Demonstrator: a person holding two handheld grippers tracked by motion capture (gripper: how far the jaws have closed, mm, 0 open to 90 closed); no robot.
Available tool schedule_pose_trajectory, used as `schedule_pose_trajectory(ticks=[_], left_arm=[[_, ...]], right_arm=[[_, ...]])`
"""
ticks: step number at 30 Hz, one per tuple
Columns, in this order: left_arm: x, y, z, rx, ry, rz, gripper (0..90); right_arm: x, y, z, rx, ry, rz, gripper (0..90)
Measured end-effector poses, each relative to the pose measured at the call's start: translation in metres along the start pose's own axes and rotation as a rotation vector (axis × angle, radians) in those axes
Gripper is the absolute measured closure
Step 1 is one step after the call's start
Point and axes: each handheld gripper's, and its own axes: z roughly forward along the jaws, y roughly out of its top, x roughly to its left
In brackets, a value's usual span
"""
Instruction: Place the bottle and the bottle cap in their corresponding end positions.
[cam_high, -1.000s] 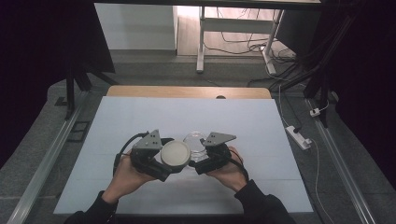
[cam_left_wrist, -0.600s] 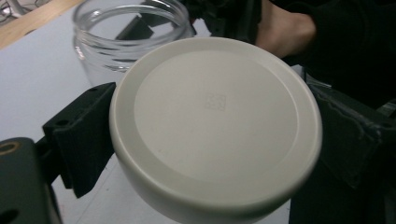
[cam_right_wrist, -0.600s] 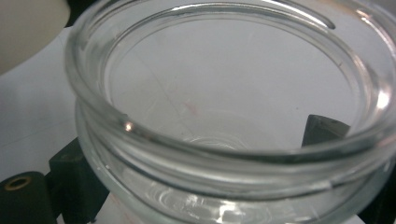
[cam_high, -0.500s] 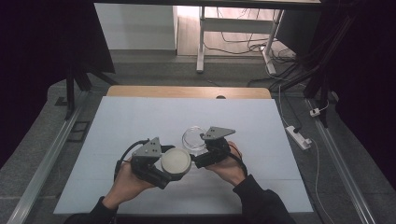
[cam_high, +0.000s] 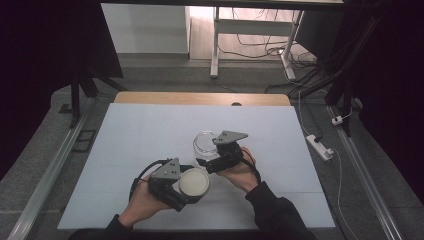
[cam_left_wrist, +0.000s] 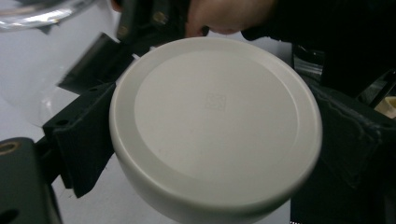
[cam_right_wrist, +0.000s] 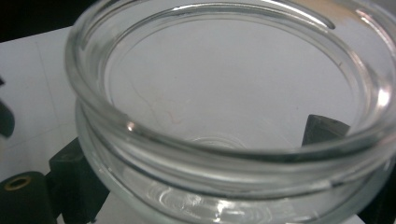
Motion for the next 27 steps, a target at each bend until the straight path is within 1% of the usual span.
schedule_pose_trajectory(ticks=[2, 3, 9, 12, 15, 20, 21, 22, 23, 26, 27], left_arm=[[-0.001, -0.003, 0.005, -0.001, 0.003, 0.016, 8.1], [-0.001, -0.004, 0.007, -0.003, 0.000, 0.019, 8.1], [0.001, -0.009, 0.020, -0.001, -0.007, 0.013, 8.1], [0.004, -0.011, 0.025, 0.011, -0.003, 0.018, 8.1], [0.007, -0.013, 0.030, 0.014, -0.001, 0.016, 8.1], [0.012, -0.017, 0.039, 0.020, -0.012, 0.006, 8.1], [0.014, -0.018, 0.041, 0.027, -0.012, 0.013, 8.1], [0.014, -0.019, 0.043, 0.025, -0.013, 0.009, 8.1], [0.016, -0.020, 0.045, 0.033, -0.012, 0.014, 8.1], [0.019, -0.022, 0.050, 0.049, -0.012, 0.015, 8.1], [0.021, -0.023, 0.053, 0.065, -0.016, 0.011, 8.1]], right_arm=[[-0.001, 0.000, 0.001, -0.002, -0.001, 0.001, 6.9], [-0.004, 0.000, 0.003, 0.001, -0.008, 0.005, 6.9], [-0.009, -0.001, 0.009, 0.009, -0.020, 0.012, 6.9], [-0.012, -0.002, 0.013, 0.018, -0.029, 0.011, 6.9], [-0.016, -0.003, 0.020, 0.024, -0.041, 0.018, 6.9], [-0.020, -0.003, 0.026, 0.030, -0.050, 0.026, 6.9], [-0.022, -0.003, 0.030, 0.036, -0.056, 0.025, 6.9], [-0.023, -0.003, 0.032, 0.040, -0.058, 0.025, 6.9], [-0.023, -0.003, 0.032, 0.040, -0.058, 0.025, 6.9], [-0.026, -0.005, 0.039, 0.049, -0.069, 0.029, 6.9], [-0.027, -0.005, 0.041, 0.049, -0.071, 0.031, 6.9]])
